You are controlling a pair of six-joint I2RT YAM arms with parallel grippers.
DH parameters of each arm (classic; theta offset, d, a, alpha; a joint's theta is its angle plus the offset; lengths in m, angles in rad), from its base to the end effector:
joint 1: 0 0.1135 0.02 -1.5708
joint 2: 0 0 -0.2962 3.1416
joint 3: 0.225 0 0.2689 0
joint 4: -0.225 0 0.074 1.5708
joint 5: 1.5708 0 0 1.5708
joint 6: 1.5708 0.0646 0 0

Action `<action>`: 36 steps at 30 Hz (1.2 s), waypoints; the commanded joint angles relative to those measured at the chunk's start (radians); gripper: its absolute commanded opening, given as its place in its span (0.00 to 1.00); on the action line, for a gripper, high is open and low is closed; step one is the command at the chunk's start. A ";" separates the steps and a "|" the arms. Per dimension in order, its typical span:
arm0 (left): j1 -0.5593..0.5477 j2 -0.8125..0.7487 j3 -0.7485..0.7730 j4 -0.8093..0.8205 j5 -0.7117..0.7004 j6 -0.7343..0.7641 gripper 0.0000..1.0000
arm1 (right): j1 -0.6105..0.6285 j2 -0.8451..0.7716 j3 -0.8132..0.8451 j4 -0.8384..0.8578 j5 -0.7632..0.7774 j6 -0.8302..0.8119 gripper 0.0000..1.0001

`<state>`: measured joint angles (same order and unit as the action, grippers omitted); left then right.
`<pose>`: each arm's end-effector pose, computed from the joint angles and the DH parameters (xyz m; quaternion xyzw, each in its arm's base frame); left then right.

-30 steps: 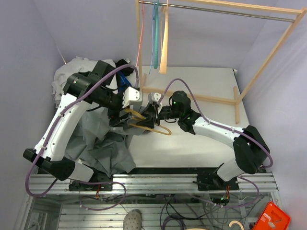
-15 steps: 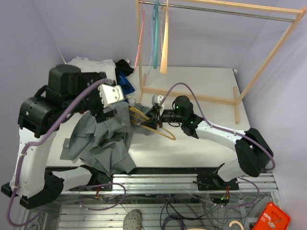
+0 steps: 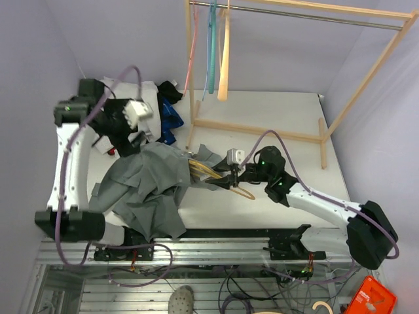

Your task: Place the shirt on the hanger

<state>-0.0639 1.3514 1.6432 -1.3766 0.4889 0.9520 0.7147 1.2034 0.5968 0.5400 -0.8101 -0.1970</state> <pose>0.2481 -0.0463 0.4196 0.5089 0.7945 -0.1118 0.3117 0.1819 0.2198 0.2819 -0.5372 0.4841 0.4389 0.5333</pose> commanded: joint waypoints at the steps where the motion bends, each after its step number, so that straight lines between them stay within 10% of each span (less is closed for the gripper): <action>1: 0.158 0.163 0.167 -0.128 0.302 0.106 0.98 | -0.004 -0.081 0.007 -0.062 -0.036 -0.090 0.00; 15: 0.073 0.270 0.082 -0.127 0.511 0.298 0.99 | -0.003 -0.147 0.051 -0.295 -0.084 -0.157 0.00; 23: -0.035 0.252 -0.088 -0.127 0.436 0.389 0.66 | -0.003 -0.148 0.079 -0.332 -0.105 -0.173 0.00; 31: -0.038 0.252 -0.098 -0.127 0.440 0.448 0.64 | -0.004 -0.151 0.099 -0.345 -0.130 -0.162 0.00; 36: -0.040 0.278 -0.094 -0.127 0.442 0.442 0.37 | -0.003 -0.157 0.106 -0.350 -0.137 -0.157 0.00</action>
<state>-0.1013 1.6142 1.5475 -1.4937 0.9077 1.3575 0.7143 1.0737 0.6617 0.1810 -0.9173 -0.3557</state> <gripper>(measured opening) 0.401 0.372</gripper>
